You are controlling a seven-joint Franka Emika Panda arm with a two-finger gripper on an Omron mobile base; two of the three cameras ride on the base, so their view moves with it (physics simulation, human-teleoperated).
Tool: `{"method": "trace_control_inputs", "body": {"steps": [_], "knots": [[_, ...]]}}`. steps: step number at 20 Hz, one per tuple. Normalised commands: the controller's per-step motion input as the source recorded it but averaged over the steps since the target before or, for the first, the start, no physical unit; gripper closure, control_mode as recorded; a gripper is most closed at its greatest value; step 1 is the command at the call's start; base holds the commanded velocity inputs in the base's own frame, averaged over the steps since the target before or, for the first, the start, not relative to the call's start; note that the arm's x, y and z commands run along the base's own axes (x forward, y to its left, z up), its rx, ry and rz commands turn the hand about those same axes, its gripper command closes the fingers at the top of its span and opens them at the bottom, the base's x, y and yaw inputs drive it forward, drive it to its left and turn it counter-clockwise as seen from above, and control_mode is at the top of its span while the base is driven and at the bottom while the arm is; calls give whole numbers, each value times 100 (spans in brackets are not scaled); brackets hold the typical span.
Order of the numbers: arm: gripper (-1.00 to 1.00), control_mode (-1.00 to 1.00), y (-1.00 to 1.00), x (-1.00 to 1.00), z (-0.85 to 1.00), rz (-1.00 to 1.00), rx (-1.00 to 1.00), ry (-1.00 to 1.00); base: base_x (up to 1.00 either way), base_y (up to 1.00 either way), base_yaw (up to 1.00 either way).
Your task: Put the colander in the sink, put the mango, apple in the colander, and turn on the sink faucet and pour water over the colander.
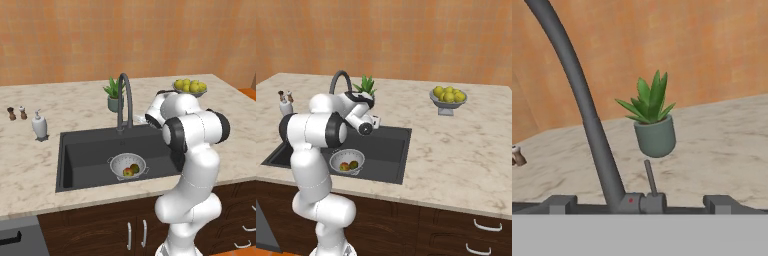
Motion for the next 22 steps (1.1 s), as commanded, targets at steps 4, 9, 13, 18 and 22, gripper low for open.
{"method": "trace_control_inputs", "body": {"steps": [4, 9, 13, 18, 22], "knots": [[-100, -100, 0, 0, 0, 2, 0, 0, 0, 0, 0], [-100, -100, 0, 1, 0, 1, 0, 0, 0, 0, 0], [-100, -100, 4, 14, 0, 0, 0, 0, 0, 0, 0], [-100, -100, 2, 7, 0, 1, 0, 0, 0, 0, 0], [-100, -100, 0, 6, 0, 1, 0, 0, 0, 0, 0]]}}
